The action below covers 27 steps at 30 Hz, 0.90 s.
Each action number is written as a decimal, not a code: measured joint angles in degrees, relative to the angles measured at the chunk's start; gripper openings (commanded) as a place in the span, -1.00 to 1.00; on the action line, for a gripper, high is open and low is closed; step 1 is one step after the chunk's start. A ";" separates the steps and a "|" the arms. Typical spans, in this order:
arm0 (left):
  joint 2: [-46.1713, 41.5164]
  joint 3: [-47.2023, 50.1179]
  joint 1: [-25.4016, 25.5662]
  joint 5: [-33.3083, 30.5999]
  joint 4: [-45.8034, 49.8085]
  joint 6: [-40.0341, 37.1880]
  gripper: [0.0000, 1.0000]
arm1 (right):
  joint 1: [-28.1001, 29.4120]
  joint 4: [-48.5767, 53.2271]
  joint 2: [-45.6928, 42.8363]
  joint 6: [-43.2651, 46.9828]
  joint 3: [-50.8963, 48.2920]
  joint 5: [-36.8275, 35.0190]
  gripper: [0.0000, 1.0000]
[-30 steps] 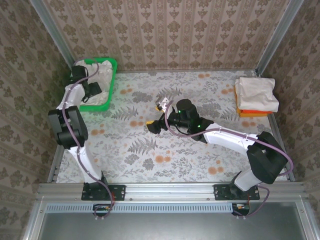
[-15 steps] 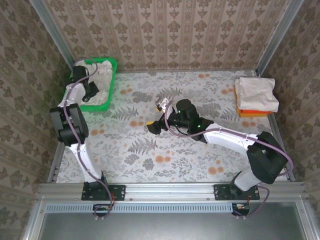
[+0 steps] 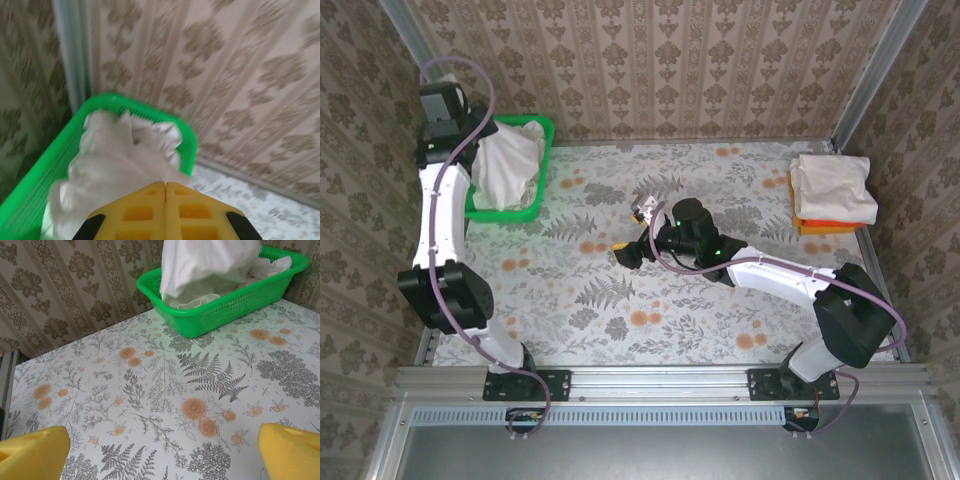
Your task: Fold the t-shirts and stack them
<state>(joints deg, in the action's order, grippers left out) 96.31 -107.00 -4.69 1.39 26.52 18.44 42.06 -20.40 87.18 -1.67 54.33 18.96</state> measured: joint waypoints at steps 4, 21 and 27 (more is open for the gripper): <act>-0.28 -9.22 3.30 0.42 0.90 -2.67 -1.00 | 0.00 -0.02 0.00 -0.02 0.00 0.15 0.96; -4.07 -27.87 26.21 1.88 4.94 -12.48 -1.00 | 0.11 -0.50 -0.04 -0.74 -0.42 1.25 0.96; -5.68 -11.41 30.45 3.30 2.86 -9.99 -1.00 | 0.11 -0.39 -3.80 -1.31 -5.49 1.73 0.97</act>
<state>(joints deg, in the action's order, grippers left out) 90.63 -118.41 25.76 4.69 29.39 8.45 42.17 -20.80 83.37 -2.98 48.84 20.69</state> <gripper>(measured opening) 0.057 0.983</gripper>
